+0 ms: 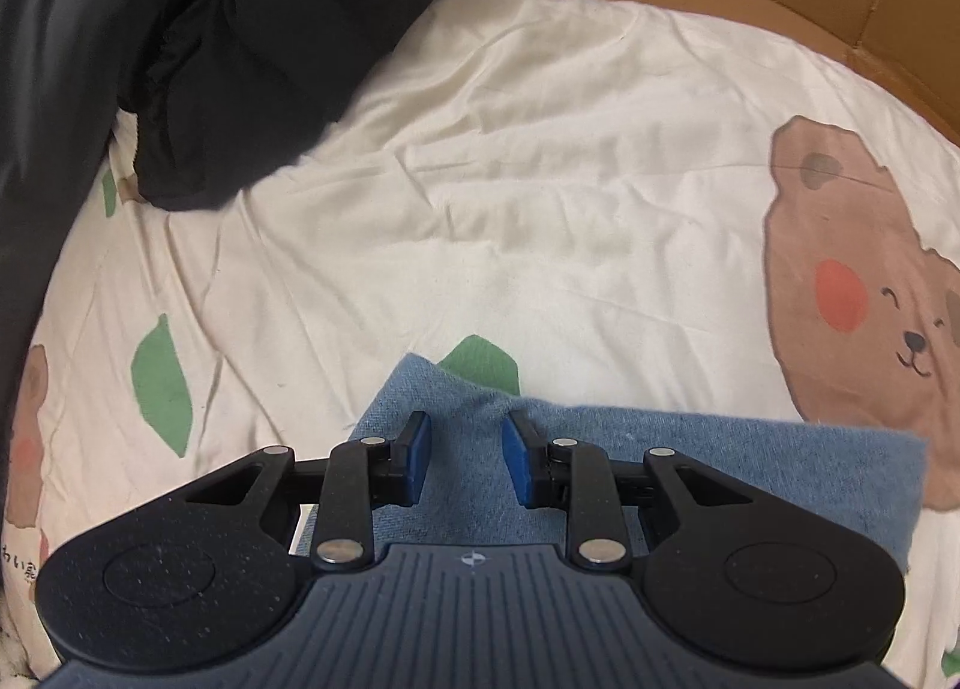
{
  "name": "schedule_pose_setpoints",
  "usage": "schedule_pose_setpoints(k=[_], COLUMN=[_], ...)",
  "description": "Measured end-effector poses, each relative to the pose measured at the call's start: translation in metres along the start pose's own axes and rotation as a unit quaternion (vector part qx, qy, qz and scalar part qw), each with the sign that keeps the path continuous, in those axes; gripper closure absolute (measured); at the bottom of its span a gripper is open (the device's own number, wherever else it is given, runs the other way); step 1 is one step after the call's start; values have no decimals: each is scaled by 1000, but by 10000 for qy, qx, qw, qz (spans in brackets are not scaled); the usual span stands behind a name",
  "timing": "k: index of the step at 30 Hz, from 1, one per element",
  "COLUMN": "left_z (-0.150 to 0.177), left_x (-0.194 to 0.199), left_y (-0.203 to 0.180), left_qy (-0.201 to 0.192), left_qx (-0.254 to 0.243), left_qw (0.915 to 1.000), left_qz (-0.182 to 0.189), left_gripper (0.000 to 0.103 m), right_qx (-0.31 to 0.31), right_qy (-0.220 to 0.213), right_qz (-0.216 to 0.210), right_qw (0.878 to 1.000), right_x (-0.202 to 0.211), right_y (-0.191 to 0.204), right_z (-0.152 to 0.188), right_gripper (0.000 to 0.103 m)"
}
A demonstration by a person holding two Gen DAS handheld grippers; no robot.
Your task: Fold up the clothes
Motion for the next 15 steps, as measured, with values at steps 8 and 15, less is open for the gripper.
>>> schedule_pose_setpoints(k=[8,15], left_z=[-4,-21], left_x=[14,32], left_y=[-12,-24], left_qy=[-29,-601], left_qx=[-44,-204], left_qw=[10000,9969], left_qz=[-83,-460], left_gripper=[79,72], right_qx=[180,463], right_qy=[62,163], right_qz=[-229,-230], right_qw=[9996,9985], right_x=[27,66], right_y=[-5,-50], right_z=[-15,-3], right_gripper=[69,68])
Point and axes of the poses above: each gripper's, at about its wrist camera, not at the fingertips, and x roughly against the way its jaws point, y to its left, z to its underside, the point moved 8 cm from there along -x, roughly the way its jaws point, and after that the axes turned 10 degrees about -x, right-handed, at the moved point
